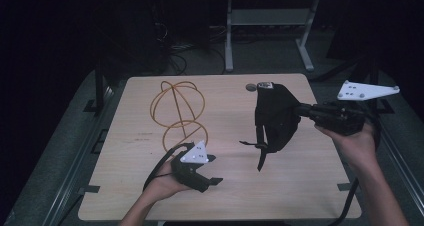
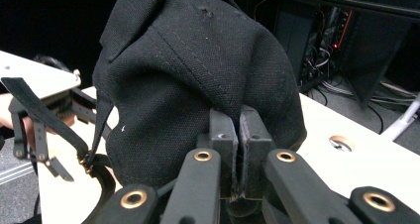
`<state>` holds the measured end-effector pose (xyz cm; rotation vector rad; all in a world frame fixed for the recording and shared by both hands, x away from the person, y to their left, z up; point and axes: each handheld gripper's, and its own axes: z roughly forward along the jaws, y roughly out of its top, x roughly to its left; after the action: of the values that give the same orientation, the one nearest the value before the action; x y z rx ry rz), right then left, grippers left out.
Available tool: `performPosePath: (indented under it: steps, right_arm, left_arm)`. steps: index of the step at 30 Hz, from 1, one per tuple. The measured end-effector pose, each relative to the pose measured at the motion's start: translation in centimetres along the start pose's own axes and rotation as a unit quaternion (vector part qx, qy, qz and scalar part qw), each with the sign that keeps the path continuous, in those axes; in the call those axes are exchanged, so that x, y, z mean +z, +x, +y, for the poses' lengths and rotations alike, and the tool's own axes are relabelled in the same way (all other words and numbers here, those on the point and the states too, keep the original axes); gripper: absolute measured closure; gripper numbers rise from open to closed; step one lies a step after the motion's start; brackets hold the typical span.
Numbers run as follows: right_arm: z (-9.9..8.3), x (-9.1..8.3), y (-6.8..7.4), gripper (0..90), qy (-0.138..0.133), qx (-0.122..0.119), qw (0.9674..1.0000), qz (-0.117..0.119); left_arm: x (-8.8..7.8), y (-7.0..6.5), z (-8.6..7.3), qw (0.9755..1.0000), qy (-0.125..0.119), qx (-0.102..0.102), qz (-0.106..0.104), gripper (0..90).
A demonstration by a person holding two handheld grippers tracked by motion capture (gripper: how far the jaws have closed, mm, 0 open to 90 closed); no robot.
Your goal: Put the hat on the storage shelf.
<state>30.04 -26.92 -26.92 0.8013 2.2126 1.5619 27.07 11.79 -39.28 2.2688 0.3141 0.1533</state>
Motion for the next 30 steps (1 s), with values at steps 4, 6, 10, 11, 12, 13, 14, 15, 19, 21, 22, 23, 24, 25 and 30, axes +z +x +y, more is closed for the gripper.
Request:
performPosePath:
  steps: [4, 6, 10, 11, 12, 13, 14, 15, 19, 21, 22, 23, 24, 25, 30]
  right_arm:
    - [1.1, 0.6, 0.2, 87.3, -0.003, -0.008, 1.0, 0.004]
    - [1.7, 0.9, 0.4, 87.3, -0.004, -0.011, 0.9999, 0.006]
    - [2.7, 1.7, 0.5, 87.3, -0.004, -0.017, 0.9998, 0.011]
    - [3.0, 2.0, 0.5, 87.3, -0.003, -0.019, 0.9997, 0.012]
    - [3.3, 2.2, 0.6, 87.3, -0.002, -0.022, 0.9997, 0.014]
    - [3.5, 2.5, 0.7, 87.3, -0.001, -0.023, 0.9996, 0.016]
    - [3.7, 2.7, 0.7, 87.3, 0.001, -0.024, 0.9996, 0.017]
    - [3.9, 2.9, 0.8, 87.3, 0.0, -0.026, 0.9995, 0.018]
    - [4.6, 3.6, 1.0, 87.3, -0.001, -0.027, 0.9993, 0.024]
    - [5.1, 4.1, 1.0, 87.3, -0.001, -0.03, 0.9992, 0.028]
    - [5.3, 4.3, 1.0, 87.2, 0.0, -0.031, 0.9991, 0.029]
    - [5.5, 4.5, 1.1, 87.2, 0.0, -0.031, 0.9991, 0.029]
    - [5.6, 4.6, 1.1, 87.3, 0.001, -0.031, 0.999, 0.031]
    - [5.8, 4.8, 1.1, 87.2, 0.001, -0.032, 0.999, 0.031]
    - [6.6, 5.5, 1.3, 87.3, -0.001, -0.033, 0.9988, 0.037]
  left_arm:
    - [0.2, -0.2, -0.4, 1.0, -0.001, 0.0, -0.001, 27.8]
    - [0.1, -0.2, -0.5, 1.0, -0.003, 0.003, -0.001, 27.4]
    - [0.2, -0.4, -0.7, 1.0, -0.004, 0.002, -0.002, 27.0]
    - [0.2, -0.4, -0.8, 1.0, -0.004, 0.003, -0.001, 26.8]
    - [0.2, -0.4, -0.8, 1.0, -0.005, 0.003, -0.001, 26.7]
    - [0.2, -0.4, -0.8, 1.0, -0.007, 0.003, -0.001, 26.7]
    - [0.2, -0.4, -0.8, 1.0, -0.007, 0.003, -0.001, 26.7]
    - [0.2, -0.4, -0.8, 1.0, -0.008, 0.004, -0.001, 26.7]
    - [0.2, -0.3, -1.0, 1.0, -0.009, 0.0, -0.002, 26.7]
    - [0.2, -0.2, -1.1, 1.0, -0.008, 0.0, -0.001, 26.7]
    - [0.2, -0.2, -1.2, 1.0, -0.008, 0.0, -0.001, 26.7]
    - [0.2, -0.2, -1.2, 1.0, -0.007, 0.0, -0.001, 26.7]
    - [0.2, -0.2, -1.2, 1.0, -0.008, 0.002, -0.001, 26.7]
    - [0.2, -0.2, -1.2, 1.0, -0.009, 0.002, 0.0, 26.7]
    - [0.3, -0.2, -1.2, 1.0, -0.009, 0.001, -0.003, 26.5]
